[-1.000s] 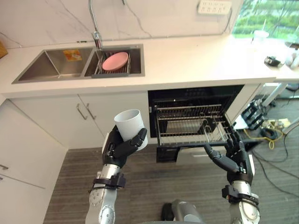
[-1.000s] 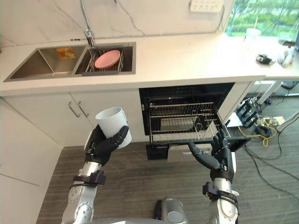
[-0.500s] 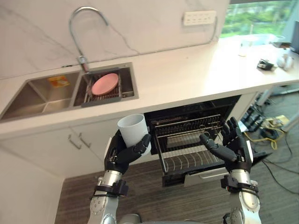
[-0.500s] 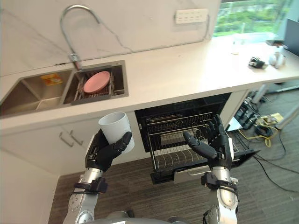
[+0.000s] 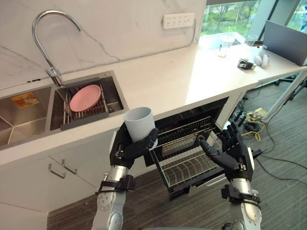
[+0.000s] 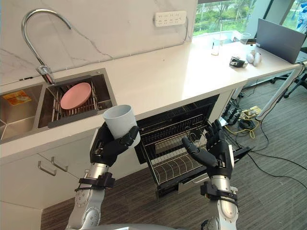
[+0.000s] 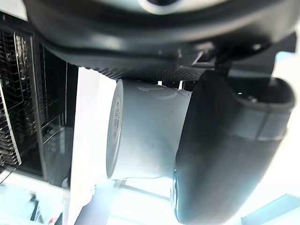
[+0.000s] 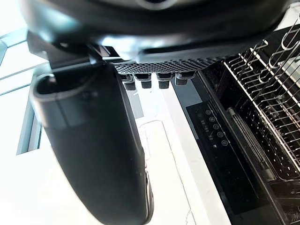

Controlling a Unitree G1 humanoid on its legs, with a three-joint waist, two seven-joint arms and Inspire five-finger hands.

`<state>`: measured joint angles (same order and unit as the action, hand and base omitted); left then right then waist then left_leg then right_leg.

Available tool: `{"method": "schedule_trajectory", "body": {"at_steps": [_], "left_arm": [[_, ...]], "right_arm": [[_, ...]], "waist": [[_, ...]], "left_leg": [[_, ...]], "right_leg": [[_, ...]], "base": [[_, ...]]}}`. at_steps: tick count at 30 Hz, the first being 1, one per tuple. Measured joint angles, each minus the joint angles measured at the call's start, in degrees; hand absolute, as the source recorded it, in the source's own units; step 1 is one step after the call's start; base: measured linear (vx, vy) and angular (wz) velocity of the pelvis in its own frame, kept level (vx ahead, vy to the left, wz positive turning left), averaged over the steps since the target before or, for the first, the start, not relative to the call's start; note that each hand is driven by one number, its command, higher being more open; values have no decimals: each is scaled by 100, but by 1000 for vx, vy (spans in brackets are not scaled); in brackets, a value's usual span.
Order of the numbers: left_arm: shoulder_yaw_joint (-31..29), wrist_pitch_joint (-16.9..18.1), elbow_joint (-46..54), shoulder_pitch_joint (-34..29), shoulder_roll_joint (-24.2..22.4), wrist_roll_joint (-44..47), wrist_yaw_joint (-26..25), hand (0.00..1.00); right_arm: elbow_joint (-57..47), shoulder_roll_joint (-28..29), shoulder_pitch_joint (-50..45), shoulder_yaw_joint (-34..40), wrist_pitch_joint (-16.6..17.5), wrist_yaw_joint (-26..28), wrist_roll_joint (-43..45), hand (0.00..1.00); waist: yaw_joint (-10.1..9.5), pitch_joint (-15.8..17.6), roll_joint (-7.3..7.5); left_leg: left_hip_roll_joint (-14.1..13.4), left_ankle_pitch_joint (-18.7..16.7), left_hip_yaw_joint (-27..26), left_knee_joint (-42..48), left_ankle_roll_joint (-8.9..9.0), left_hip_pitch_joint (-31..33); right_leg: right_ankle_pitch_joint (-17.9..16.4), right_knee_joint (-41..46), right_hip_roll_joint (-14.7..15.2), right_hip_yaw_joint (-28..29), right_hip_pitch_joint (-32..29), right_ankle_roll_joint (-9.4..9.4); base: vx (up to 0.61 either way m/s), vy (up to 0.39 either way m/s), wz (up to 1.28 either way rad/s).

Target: Walk over to the sink, pick up the cup, carry it to the dishwasher, place the cup inside the dishwasher, then close the dishwasher door

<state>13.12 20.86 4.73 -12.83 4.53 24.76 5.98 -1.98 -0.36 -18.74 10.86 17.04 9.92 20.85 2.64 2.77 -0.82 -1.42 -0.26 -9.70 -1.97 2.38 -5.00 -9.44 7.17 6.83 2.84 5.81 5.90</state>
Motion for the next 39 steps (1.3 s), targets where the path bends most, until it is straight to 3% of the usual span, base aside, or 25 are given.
{"method": "schedule_trajectory", "body": {"at_steps": [12, 14, 16, 18, 19, 20, 21, 23, 26, 28, 29, 31, 32, 35, 39], "left_arm": [[157, -28, -276, 530, 16, -1032, -1287, 0], [203, -78, -278, 702, -34, -1134, -1511, 0], [148, -103, -277, 840, -61, -1140, -1678, 0], [-228, -118, -261, 876, -76, -1306, -1892, 0], [-518, -147, -256, 877, -76, -1443, -2075, 0], [-650, -188, -257, 903, -57, -1503, -2169, 0], [-743, -191, -248, 932, -12, -1535, -2220, 0], [-758, -190, -244, 933, 56, -1542, -2206, 0], [-809, -187, -261, 798, -25, -1610, -2219, 0], [-914, -174, -267, 781, -44, -1808, -2257, 0], [-935, -174, -275, 756, -68, -1915, -2349, 0], [-925, -169, -274, 643, -159, -2045, -2490, 0], [-919, -168, -276, 624, -236, -2175, -2584, 0], [-856, -160, -309, 623, -235, -2526, -2970, 0], [-669, -160, -319, 661, -271, -2716, -3205, 0]], "right_arm": [[-713, -1, 326, -374, -238, 30, 681, 100], [-842, -1, 488, -469, -271, 97, 710, 100], [-839, 5, 667, -575, -387, 121, 710, 100], [-702, 58, 1020, -924, -411, 286, 715, 100], [-535, 69, 1259, -1175, -411, 514, 712, 100], [-487, 71, 1307, -1345, -412, 659, 709, 100], [-489, 53, 1303, -1517, -412, 788, 701, 100], [-492, 42, 1304, -1590, -412, 809, 702, 100], [-415, -218, 1337, -1586, -504, 886, 724, 100], [-408, -370, 1359, -1573, -650, 928, 906, 100], [-402, -415, 1363, -1551, -697, 954, 986, 100], [-398, -470, 1400, -1536, -696, 982, 1115, 100], [-398, -508, 1418, -1507, -691, 1011, 1194, 100], [-377, -387, 1419, -1496, -689, 1049, 1370, 100], [-394, -238, 1423, -1345, -687, 1131, 1548, 100]], "waist": [[-5, -16, 15], [-1, -15, 13], [-22, -5, 3], [-174, 91, -99], [-192, 131, -55], [-145, 152, -68], [-84, 186, -51], [-87, 207, 91], [-239, 308, -74], [-312, 330, -85], [-336, 344, -66], [-377, 332, -97], [-360, 295, -210], [-317, 248, -114], [-293, 245, -121]], "left_leg": [[69, 246, -244, -323, -120, -2], [75, 233, -373, -295, -154, 51], [-11, 239, -567, -254, -152, 38], [-231, 108, -1190, -172, -224, -123], [-268, -45, -1474, -84, -118, -219], [-331, -117, -1525, 64, -90, -176], [-450, -165, -1432, 216, -12, -123], [-437, -157, -1305, 259, 76, -154], [-894, -265, -1083, 739, 351, -76], [-1316, -674, -1056, 1902, 359, 457], [-1465, -888, -921, 2533, 491, 789], [-1276, -915, -741, 2161, 452, 834], [-1165, -402, -730, 1601, 332, 785], [-844, -88, -1037, 737, 270, 294], [-707, -4, -1108, 411, 237, 142]], "right_leg": [[300, -183, 15, 250, -173, 93], [307, 89, 10, 272, -442, 97], [306, 678, -35, -191, -865, 94], [335, 1199, 107, -1512, -1268, -365], [247, 1496, 426, -2334, -1385, -475], [272, 1548, 538, -2506, -1422, -398], [368, 1254, 442, -2287, -1316, -254], [574, 806, 429, -2200, -1029, -234], [852, -141, -34, -2504, -372, -369], [900, -403, -306, -2574, -181, -475], [889, -472, -367, -2591, -102, -545], [882, -466, -309, -2447, -105, -522], [876, -467, -347, -2348, -126, -451], [945, -623, -154, -2124, -121, -335], [985, -792, -104, -2092, -63, -272]], "base": [[-85, 3, -12], [-77, -5, -30], [-98, -17, -70], [-128, 18, -147], [-108, 43, -125], [-61, -15, -68], [54, -127, 6], [108, -175, 42], [133, -196, 32], [109, -176, 8], [54, -64, 1], [73, 26, -34], [72, 61, -51], [148, 94, -33], [80, 47, -6]]}}
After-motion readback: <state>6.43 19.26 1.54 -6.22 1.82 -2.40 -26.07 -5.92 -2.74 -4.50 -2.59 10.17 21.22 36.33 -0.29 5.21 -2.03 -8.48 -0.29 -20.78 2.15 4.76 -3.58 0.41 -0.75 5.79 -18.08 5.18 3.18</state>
